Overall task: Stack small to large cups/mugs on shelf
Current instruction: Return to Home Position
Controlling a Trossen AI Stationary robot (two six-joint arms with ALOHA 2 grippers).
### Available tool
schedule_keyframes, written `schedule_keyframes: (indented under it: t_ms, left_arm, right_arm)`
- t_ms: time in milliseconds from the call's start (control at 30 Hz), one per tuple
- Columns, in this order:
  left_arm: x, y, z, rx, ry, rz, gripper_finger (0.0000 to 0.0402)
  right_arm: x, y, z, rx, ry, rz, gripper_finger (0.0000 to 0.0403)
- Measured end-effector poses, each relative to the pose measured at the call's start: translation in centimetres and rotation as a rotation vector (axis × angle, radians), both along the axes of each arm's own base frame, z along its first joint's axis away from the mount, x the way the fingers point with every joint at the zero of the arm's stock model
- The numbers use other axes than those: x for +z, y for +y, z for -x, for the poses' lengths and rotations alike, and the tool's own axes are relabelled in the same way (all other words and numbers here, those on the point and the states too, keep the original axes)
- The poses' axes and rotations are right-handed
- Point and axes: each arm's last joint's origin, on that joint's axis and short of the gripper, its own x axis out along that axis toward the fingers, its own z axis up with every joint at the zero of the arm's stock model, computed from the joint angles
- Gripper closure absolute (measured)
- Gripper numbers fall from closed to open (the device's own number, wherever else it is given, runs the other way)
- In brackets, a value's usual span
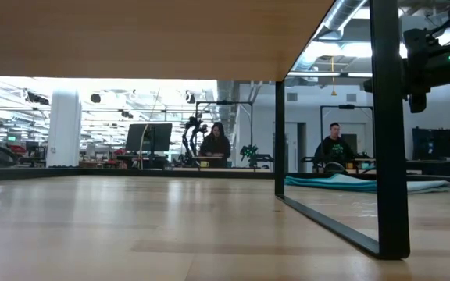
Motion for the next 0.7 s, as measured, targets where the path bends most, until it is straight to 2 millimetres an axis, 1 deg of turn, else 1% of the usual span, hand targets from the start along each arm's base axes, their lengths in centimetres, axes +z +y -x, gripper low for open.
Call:
schedule_keyframes:
  t_ms: [100, 267, 333, 400, 467, 533, 600, 700]
  left_arm:
    - [1.6, 0.6, 0.9, 0.001, -0.038, -0.007, 0.0206]
    - [6.2, 1.6, 2.9, 0.027, -0.257, 0.049, 0.0204]
    - [8.1, 2.1, 3.9, 0.031, -0.358, 0.020, 0.0204]
    - [10.0, 3.0, 5.2, 0.032, -0.496, -0.093, 0.0204]
    - [11.7, 4.1, 6.7, 0.066, -0.641, -0.282, 0.0204]
    - [13.1, 5.2, 8.1, 0.140, -0.793, -0.486, 0.0204]
    - [14.2, 6.1, 9.6, 0.191, -0.910, -0.637, 0.0204]
    - [14.8, 7.1, 12.0, 0.220, -1.028, -0.719, 0.0204]
  right_arm:
    - [0.0, 0.0, 0.0, 0.000, 0.000, 0.000, 0.0317]
    - [0.0, 0.0, 0.0, 0.000, 0.000, 0.000, 0.0317]
    - [0.0, 0.0, 0.0, 0.000, 0.000, 0.000, 0.0317]
    - [0.0, 0.0, 0.0, 0.000, 0.000, 0.000, 0.0317]
    - [0.0, 0.0, 0.0, 0.000, 0.000, 0.000, 0.0317]
    - [0.0, 0.0, 0.0, 0.000, 0.000, 0.000, 0.0317]
    - [0.0, 0.0, 0.0, 0.000, 0.000, 0.000, 0.0317]
    - [0.0, 0.0, 0.0, 0.008, -0.001, -0.001, 0.0317]
